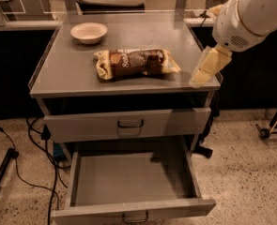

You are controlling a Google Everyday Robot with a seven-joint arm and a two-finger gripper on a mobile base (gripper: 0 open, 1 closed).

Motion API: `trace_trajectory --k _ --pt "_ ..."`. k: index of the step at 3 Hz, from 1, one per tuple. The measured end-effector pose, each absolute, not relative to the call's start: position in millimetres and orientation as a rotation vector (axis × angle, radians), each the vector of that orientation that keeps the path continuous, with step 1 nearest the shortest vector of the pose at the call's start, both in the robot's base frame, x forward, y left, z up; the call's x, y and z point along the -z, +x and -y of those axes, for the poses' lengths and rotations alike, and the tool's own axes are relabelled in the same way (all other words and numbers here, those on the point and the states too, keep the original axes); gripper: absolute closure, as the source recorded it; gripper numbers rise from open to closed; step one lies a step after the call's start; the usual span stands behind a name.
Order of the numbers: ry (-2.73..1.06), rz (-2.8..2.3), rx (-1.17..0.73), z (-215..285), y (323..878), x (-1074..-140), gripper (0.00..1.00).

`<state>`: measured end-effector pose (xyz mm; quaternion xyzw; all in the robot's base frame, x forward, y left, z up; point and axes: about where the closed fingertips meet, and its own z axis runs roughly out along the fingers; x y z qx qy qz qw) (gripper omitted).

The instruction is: Place brown chip bag into middle drawer

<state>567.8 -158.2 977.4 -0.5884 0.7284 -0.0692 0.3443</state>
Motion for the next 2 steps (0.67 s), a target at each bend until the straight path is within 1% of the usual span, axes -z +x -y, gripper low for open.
trace_trajectory --k 1,2 --pt "-1.583 -1.857 0.173 135.6 600.6 -964.7 0.00" --pt "-1.583 -1.858 0.173 135.9 600.3 -964.6 0.00"
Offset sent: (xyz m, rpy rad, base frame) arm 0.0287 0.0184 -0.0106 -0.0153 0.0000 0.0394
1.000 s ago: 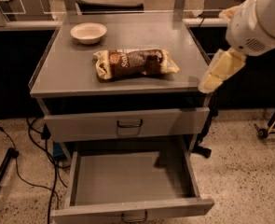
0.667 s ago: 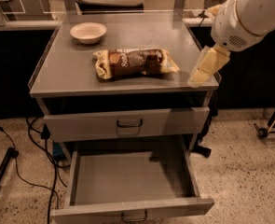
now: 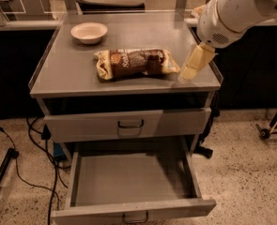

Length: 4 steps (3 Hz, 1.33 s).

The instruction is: Place brown chip bag into middle drawer

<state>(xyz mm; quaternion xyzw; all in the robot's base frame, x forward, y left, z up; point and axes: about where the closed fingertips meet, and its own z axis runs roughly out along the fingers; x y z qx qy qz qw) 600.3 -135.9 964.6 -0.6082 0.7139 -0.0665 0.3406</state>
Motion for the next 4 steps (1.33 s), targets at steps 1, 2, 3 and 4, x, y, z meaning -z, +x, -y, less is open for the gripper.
trace_trajectory --k 1,2,3,4 --pt "-1.559 -1.857 0.145 139.3 608.0 -950.1 0.00" --pt "-1.532 -1.835 0.103 136.7 621.7 -935.9 0.00" --pt "-1.511 -1.803 0.066 127.2 640.5 -926.5 0.00" --pt "-1.506 -1.764 0.022 108.9 663.7 -919.4 0.00"
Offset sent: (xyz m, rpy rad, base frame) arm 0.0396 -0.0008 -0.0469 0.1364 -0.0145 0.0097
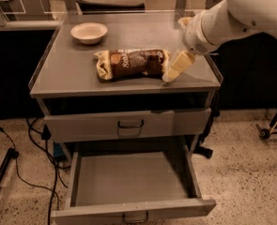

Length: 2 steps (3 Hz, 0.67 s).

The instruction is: Place brown chip bag into middle drawer

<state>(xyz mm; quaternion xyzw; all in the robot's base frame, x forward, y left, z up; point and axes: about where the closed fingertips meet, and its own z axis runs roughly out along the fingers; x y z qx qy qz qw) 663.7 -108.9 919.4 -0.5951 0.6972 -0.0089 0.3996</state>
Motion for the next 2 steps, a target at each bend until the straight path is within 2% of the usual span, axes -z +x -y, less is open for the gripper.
trace_trajectory --k 2 --pt "-1.512 -1.755 -0.076 80.9 692.7 -898.6 0.01"
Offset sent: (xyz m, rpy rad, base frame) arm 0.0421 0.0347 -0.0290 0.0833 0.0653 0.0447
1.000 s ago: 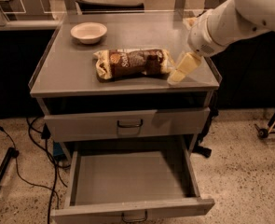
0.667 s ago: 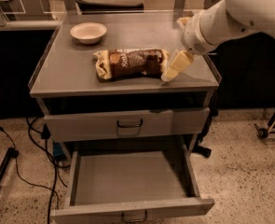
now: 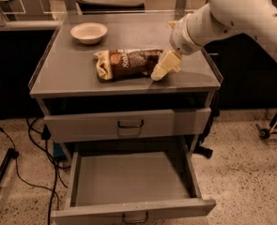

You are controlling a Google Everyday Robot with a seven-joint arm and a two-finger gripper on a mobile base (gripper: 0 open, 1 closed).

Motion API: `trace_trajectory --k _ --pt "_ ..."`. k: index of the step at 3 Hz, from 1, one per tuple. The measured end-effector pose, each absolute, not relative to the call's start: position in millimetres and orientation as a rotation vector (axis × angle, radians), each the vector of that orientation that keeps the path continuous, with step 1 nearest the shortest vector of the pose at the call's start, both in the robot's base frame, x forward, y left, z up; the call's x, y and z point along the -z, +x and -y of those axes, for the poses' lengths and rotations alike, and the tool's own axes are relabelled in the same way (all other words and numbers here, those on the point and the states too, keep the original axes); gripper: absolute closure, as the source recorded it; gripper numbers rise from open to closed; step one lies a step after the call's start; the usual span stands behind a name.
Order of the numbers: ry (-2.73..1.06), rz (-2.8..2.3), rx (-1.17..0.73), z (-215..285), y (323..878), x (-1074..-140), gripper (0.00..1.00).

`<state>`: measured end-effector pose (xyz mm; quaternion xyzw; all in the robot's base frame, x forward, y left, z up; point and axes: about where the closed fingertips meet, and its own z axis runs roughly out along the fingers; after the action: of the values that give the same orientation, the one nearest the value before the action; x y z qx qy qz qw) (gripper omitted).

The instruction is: Place brown chip bag into middle drawer

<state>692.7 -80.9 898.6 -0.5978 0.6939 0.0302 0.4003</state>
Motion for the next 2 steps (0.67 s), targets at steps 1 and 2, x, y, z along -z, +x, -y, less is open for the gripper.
trace_trajectory --k 1,2 --pt "-1.531 -1.759 -0.116 68.3 701.8 -886.8 0.24" --pt "-1.550 -1.766 -0.140 58.4 707.7 -876.1 0.23"
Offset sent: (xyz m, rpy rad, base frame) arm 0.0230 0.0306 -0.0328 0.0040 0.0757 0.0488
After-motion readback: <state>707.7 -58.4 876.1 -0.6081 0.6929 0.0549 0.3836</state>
